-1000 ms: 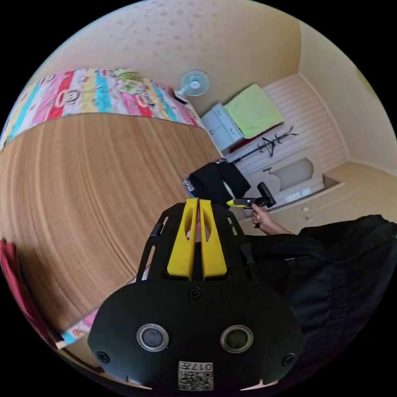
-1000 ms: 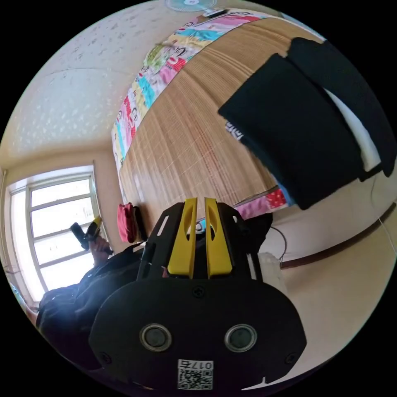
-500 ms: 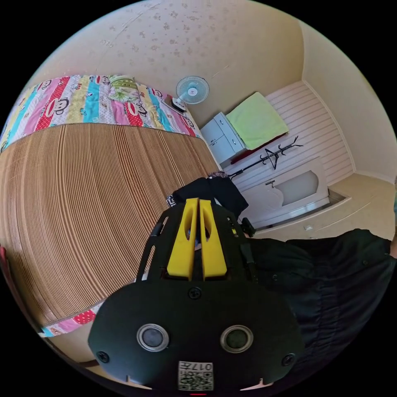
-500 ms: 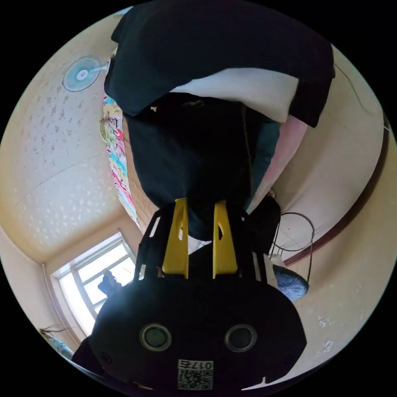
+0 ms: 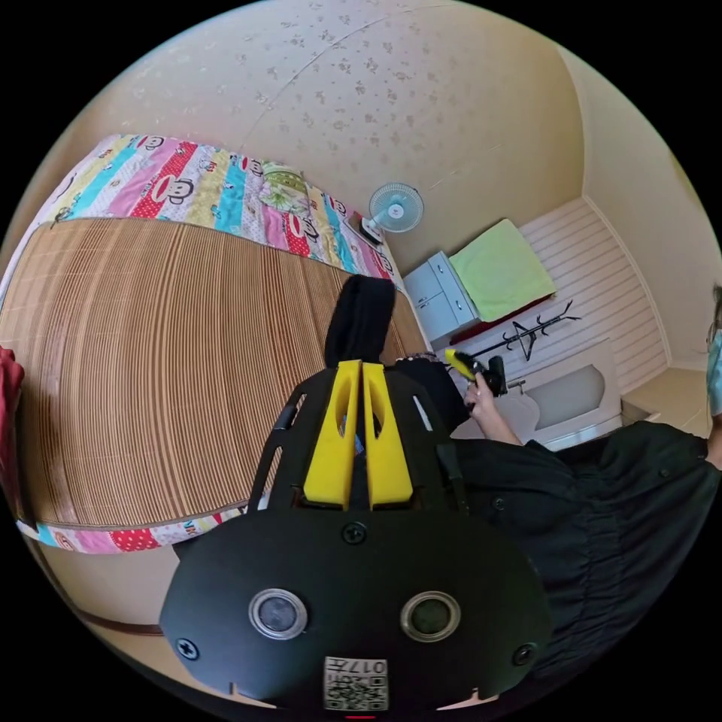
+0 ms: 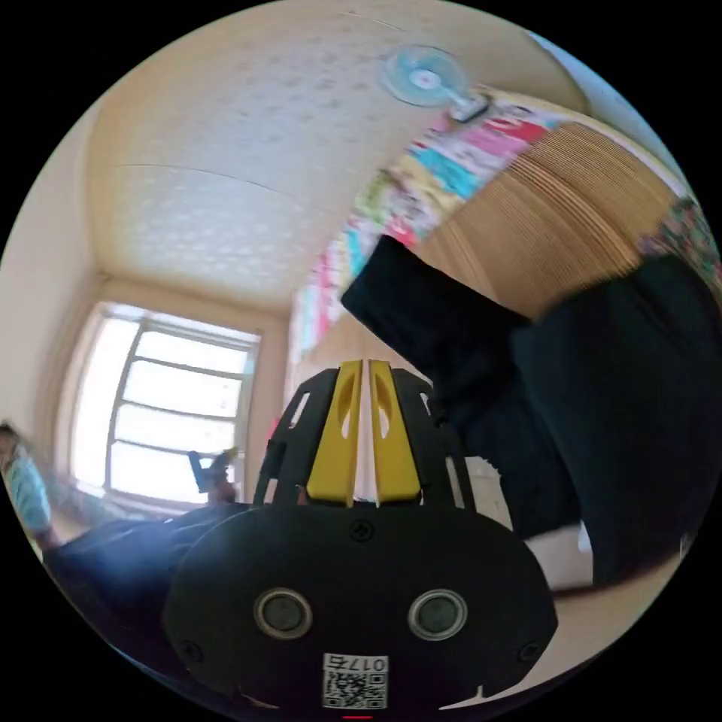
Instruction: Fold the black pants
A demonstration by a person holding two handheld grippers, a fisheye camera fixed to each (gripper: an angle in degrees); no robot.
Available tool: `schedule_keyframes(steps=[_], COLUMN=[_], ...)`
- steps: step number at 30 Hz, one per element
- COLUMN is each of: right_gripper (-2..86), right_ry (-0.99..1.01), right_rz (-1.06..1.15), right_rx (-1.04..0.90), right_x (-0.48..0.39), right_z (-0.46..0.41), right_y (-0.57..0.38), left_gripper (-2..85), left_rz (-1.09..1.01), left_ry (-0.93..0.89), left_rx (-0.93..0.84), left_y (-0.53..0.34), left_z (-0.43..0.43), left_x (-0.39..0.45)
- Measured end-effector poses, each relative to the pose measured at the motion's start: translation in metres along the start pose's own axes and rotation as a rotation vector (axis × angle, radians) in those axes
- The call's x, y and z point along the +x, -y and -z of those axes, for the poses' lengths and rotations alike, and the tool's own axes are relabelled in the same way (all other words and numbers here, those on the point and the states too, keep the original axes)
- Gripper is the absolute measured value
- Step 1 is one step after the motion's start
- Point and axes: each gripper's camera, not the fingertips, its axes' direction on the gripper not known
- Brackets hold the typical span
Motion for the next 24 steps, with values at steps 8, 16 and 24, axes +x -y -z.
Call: schedule_keyframes(steps=[8,16,24], right_gripper=[16.3,3.4,1.9], right_ry=[-0.193,0.254,0.323], right_rz=[-0.578,-0.337,0.327], right_rx=[-0.157,0.249,0.059], right_x=[0.138,0.095,-0.115], right_z=[-0.043,-0.003,0.032], right_y=[-0.153,-0.169,-0.092], left_gripper=[-1.0,-0.9,9.1], left_rz=[0.068,-0.088,-0.569], left_ry=[-0.002,-0.084,-0.191], left_rx=[-0.002,-0.151,-0.302], left_y=[-0.004,0.019,0.034], left_z=[-0.064,-0.175,-0.287], left_x=[-0.037,-0.013,0.112])
